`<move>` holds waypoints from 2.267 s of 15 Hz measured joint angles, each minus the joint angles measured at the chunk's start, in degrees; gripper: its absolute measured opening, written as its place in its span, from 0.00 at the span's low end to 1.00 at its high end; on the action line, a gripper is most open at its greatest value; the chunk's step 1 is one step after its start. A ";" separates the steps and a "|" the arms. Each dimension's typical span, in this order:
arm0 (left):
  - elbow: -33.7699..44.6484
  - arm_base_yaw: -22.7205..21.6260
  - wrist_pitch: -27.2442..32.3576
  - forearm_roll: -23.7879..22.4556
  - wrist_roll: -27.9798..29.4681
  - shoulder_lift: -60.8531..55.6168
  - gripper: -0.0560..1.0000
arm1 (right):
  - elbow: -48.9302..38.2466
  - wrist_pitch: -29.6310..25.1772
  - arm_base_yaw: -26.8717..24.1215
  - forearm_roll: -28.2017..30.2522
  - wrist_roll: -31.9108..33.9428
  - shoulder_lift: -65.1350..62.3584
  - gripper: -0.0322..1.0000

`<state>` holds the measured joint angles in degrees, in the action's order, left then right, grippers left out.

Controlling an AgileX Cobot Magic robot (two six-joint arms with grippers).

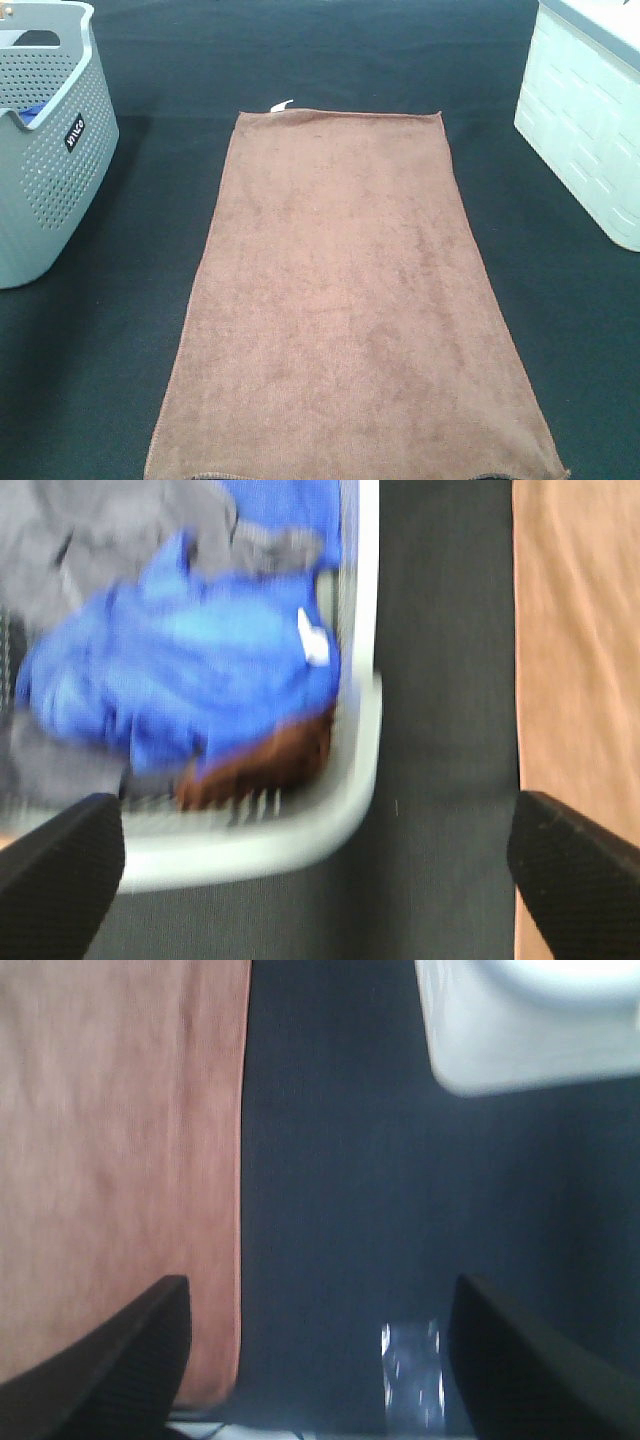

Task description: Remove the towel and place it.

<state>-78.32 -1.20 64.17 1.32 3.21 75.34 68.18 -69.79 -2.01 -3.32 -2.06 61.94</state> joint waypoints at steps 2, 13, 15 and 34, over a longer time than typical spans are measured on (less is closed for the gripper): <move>11.23 0.00 -1.43 -0.29 0.17 -13.06 0.98 | -10.37 -0.11 0.00 0.00 0.00 -13.01 0.71; 42.63 0.00 -0.74 -3.90 0.34 -67.04 0.98 | -27.39 -0.46 0.00 4.47 -0.11 -61.13 0.71; 44.81 0.00 -0.57 -3.84 0.40 -73.17 0.98 | -28.07 -0.46 0.00 4.47 -0.46 -62.22 0.71; 49.22 0.00 -4.01 3.61 -3.21 -75.69 0.98 | -39.19 8.59 0.00 4.47 -1.66 -62.22 0.71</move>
<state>-29.11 -1.20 60.16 4.93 0.00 -0.34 28.99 -61.19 -2.01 1.15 -3.72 -0.29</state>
